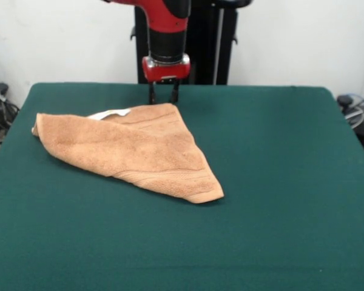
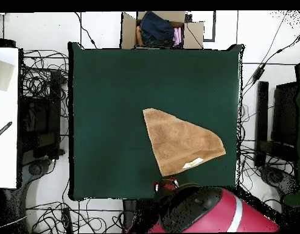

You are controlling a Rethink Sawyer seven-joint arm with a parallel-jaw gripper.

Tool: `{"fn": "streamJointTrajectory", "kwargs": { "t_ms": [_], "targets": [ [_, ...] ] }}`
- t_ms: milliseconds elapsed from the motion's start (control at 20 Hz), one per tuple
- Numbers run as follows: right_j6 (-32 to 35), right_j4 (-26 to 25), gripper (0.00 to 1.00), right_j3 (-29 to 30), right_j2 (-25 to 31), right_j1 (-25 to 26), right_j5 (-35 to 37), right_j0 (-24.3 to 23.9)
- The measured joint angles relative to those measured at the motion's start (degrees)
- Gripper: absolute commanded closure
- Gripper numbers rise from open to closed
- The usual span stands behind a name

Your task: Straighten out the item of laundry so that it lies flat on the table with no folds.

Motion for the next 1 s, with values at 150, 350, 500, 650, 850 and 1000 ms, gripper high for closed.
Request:
{"fn": "streamJointTrajectory", "kwargs": {
  "t_ms": [150, 350, 500, 650, 850, 1000],
  "targets": [
    [0.00, -0.50, 0.00, 0.03, 0.78, -0.09, 0.36, -1.15],
    [0.00, -0.78, 0.00, 0.04, 1.05, -0.12, 0.47, -1.59],
    [0.00, -0.77, 0.00, 0.03, 1.01, -0.15, 0.50, -1.41],
    [0.01, -0.71, 0.00, -0.40, -0.30, -0.17, 0.47, 1.19],
    [0.01, -0.72, 0.00, -1.50, -2.88, -0.02, 0.49, 6.67],
    [0.00, -0.74, 0.00, -2.42, -4.92, 0.26, 0.51, 10.99]
  ]
}}
